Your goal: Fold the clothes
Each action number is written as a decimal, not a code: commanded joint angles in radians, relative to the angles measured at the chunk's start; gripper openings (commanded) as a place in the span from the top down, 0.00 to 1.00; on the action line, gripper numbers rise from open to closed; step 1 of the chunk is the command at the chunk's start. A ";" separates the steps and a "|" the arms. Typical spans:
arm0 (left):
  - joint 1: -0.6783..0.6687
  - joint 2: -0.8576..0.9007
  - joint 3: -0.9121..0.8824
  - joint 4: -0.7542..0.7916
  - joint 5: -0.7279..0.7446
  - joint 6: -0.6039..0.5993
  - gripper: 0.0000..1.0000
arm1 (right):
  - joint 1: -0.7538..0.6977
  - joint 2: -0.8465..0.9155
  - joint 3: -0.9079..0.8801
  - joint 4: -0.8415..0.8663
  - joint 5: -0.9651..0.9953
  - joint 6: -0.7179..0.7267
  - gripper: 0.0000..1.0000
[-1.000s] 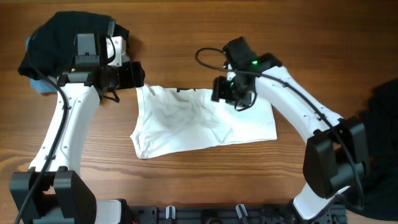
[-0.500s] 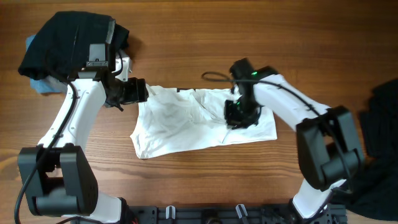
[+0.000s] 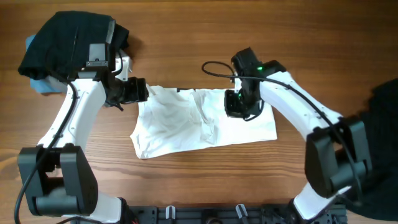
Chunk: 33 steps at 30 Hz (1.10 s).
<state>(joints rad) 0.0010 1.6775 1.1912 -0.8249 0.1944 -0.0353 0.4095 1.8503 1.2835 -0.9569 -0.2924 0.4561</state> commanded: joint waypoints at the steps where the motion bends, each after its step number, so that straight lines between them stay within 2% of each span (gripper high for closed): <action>1: 0.002 0.001 -0.002 0.005 -0.005 0.005 0.15 | 0.081 0.122 -0.024 0.051 -0.193 -0.015 0.90; 4: 0.002 0.002 -0.002 0.005 -0.005 0.005 0.15 | 0.204 0.147 -0.023 0.196 -0.380 -0.077 0.90; 7: 0.002 0.002 -0.002 -0.009 -0.005 0.005 0.15 | 0.234 0.108 0.042 0.183 -0.315 -0.124 0.95; 10: 0.002 0.002 -0.002 -0.032 -0.005 0.005 0.10 | 0.148 0.006 0.054 0.183 -0.200 -0.112 0.92; 13: 0.002 0.010 -0.007 -0.071 0.023 0.005 0.09 | -0.016 -0.105 0.054 0.154 -0.141 -0.112 0.83; 16: 0.001 0.030 -0.076 -0.017 0.184 0.005 0.07 | -0.153 -0.134 0.054 0.087 -0.119 -0.111 0.80; 18: 0.001 0.064 -0.151 0.051 0.192 0.005 0.07 | -0.222 -0.133 0.052 0.058 -0.119 -0.105 0.80; 24: 0.001 0.177 -0.205 0.118 0.191 0.038 0.11 | -0.266 -0.133 0.052 0.036 -0.119 -0.116 0.80; 26: 0.001 0.178 -0.206 0.102 0.212 0.085 0.24 | -0.266 -0.133 0.052 0.036 -0.118 -0.116 0.80; 27: 0.001 0.178 -0.206 0.082 0.266 0.148 0.31 | -0.266 -0.133 0.052 0.037 -0.118 -0.116 0.80; 29: 0.001 0.179 -0.206 0.061 0.389 0.249 0.30 | -0.266 -0.133 0.052 0.041 -0.117 -0.116 0.80; 32: -0.007 0.202 -0.206 0.071 0.412 0.273 0.27 | -0.266 -0.133 0.052 0.052 -0.118 -0.116 0.80; 33: -0.013 0.209 -0.206 0.071 0.412 0.276 0.30 | -0.266 -0.133 0.052 0.051 -0.118 -0.116 0.79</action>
<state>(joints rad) 0.0032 1.8328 1.0122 -0.7582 0.5690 0.1799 0.1410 1.7222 1.3270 -0.9085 -0.4175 0.3534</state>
